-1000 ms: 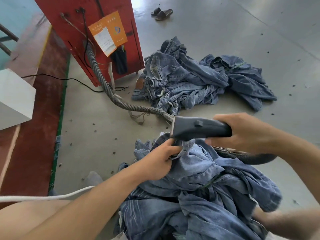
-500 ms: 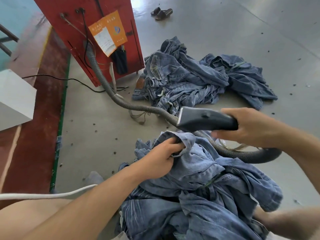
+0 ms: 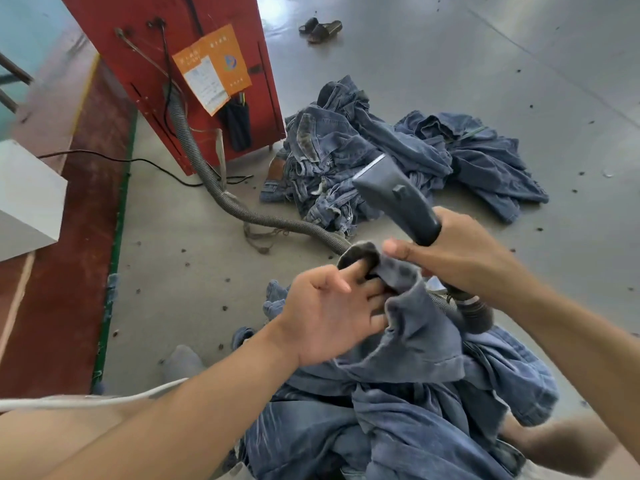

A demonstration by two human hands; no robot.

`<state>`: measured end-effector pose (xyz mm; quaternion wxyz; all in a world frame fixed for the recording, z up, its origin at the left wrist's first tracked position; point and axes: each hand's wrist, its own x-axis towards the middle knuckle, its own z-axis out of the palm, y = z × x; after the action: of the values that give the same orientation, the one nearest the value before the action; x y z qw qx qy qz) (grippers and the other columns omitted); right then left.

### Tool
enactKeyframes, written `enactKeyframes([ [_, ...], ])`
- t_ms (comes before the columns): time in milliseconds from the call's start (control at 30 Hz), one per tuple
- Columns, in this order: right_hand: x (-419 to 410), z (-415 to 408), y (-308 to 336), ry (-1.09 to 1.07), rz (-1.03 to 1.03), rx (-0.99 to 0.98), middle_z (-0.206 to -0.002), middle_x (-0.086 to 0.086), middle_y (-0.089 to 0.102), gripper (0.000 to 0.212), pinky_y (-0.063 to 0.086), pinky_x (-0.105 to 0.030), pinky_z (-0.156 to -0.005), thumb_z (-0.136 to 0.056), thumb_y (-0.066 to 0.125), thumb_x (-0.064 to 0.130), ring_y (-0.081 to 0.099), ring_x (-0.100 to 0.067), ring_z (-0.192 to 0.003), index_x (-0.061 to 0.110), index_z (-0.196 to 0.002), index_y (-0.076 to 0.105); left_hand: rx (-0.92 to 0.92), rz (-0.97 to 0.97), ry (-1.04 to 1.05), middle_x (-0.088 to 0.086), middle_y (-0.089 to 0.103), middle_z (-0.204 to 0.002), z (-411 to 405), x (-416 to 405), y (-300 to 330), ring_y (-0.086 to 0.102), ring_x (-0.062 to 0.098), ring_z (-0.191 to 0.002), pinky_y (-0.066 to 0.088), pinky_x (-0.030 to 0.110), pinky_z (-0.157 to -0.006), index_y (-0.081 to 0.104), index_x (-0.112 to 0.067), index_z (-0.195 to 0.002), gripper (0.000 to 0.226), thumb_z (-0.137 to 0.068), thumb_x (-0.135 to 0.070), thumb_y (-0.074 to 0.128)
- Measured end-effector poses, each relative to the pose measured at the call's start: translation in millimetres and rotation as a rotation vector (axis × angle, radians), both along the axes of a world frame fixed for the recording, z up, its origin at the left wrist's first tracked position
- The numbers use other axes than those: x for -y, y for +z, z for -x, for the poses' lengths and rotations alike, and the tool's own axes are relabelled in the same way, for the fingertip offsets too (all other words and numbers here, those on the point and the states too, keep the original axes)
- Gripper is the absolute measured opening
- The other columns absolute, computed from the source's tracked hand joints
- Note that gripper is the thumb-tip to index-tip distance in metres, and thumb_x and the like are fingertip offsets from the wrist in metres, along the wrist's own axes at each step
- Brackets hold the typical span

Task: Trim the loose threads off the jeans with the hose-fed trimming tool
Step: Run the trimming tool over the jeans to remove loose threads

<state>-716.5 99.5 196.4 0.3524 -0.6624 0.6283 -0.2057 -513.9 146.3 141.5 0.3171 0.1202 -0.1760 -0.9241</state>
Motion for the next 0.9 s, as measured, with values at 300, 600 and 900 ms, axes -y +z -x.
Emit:
enactKeyframes([
  [300, 15, 4, -13, -0.013, -0.199, 0.092, -0.06, -0.006, 0.065, 0.011, 0.043, -0.035, -0.047, -0.081, 0.074, 0.01, 0.055, -0.022, -0.053, 0.009, -0.089, 0.066, 1.186, 0.394, 0.295, 0.004, 0.08, -0.099, -14, 25, 1, 0.073, 0.025, -0.095, 0.054, 0.032, -0.084, 0.07, -0.011, -0.124, 0.056, -0.081, 0.011, 0.04],
  [600, 25, 27, -19, -0.041, -0.226, 0.212, -0.056, -0.007, 0.056, 0.013, 0.038, -0.025, -0.042, -0.081, 0.067, 0.006, 0.047, -0.018, -0.048, 0.012, -0.078, 0.057, 1.255, 0.301, -0.152, -0.001, 0.078, -0.103, -23, 21, -42, 0.073, 0.017, -0.1, 0.055, 0.043, -0.103, 0.078, -0.019, -0.109, 0.022, -0.095, -0.034, 0.074],
  [900, 33, 26, -37, 0.035, -0.106, -0.035, -0.065, 0.0, 0.065, 0.014, 0.043, -0.022, -0.041, -0.087, 0.066, 0.008, 0.058, -0.01, -0.047, 0.012, -0.098, 0.059, 1.092, -0.084, 0.336, 0.014, 0.069, -0.086, -19, 25, -13, 0.064, 0.026, -0.076, 0.048, 0.041, -0.077, 0.073, -0.016, -0.082, 0.02, -0.096, -0.02, 0.06],
])
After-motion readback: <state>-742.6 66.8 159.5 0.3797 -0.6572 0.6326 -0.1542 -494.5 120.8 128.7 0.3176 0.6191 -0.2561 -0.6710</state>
